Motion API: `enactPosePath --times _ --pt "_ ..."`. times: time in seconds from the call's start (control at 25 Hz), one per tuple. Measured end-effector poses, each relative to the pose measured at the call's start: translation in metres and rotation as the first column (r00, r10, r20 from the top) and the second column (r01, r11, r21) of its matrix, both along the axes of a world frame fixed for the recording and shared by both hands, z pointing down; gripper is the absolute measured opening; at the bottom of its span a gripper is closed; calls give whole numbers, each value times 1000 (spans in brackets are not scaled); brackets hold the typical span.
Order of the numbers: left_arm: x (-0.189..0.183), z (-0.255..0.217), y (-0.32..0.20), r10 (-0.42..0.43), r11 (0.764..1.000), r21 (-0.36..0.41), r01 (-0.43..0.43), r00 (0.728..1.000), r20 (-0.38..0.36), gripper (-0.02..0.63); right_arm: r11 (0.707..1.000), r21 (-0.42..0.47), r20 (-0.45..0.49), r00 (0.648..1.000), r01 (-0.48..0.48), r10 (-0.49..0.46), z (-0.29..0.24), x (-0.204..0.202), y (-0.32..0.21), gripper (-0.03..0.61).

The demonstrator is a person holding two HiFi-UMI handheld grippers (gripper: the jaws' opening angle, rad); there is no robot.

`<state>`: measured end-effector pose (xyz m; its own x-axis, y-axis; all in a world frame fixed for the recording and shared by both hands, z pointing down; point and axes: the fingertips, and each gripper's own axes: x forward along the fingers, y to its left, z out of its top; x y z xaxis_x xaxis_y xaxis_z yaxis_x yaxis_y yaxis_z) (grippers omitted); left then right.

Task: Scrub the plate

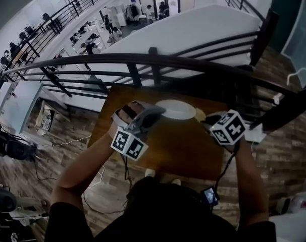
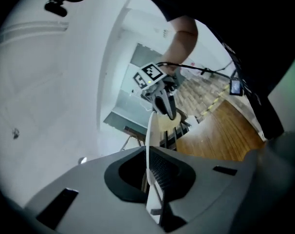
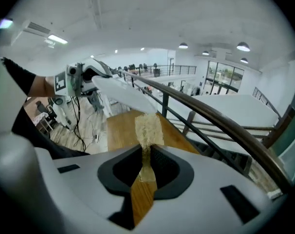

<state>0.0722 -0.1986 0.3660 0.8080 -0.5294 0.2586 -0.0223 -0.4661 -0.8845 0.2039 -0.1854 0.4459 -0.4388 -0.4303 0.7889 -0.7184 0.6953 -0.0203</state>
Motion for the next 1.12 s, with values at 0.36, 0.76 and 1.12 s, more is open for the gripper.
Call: enactPosePath --times 0.36,0.76,1.12 --pt "-34 35 -41 -194 883 -468 38 937 -289 21 974 173 131 984 -145 124 1 -47 -8 54" --pt "-135 124 -102 -522 419 -905 -70 797 -303 21 965 68 237 944 -253 231 58 -150 -18 54" --pt "-171 202 -111 -586 45 -988 -149 797 -147 21 901 -1 288 862 -434 416 107 -190 -31 54"
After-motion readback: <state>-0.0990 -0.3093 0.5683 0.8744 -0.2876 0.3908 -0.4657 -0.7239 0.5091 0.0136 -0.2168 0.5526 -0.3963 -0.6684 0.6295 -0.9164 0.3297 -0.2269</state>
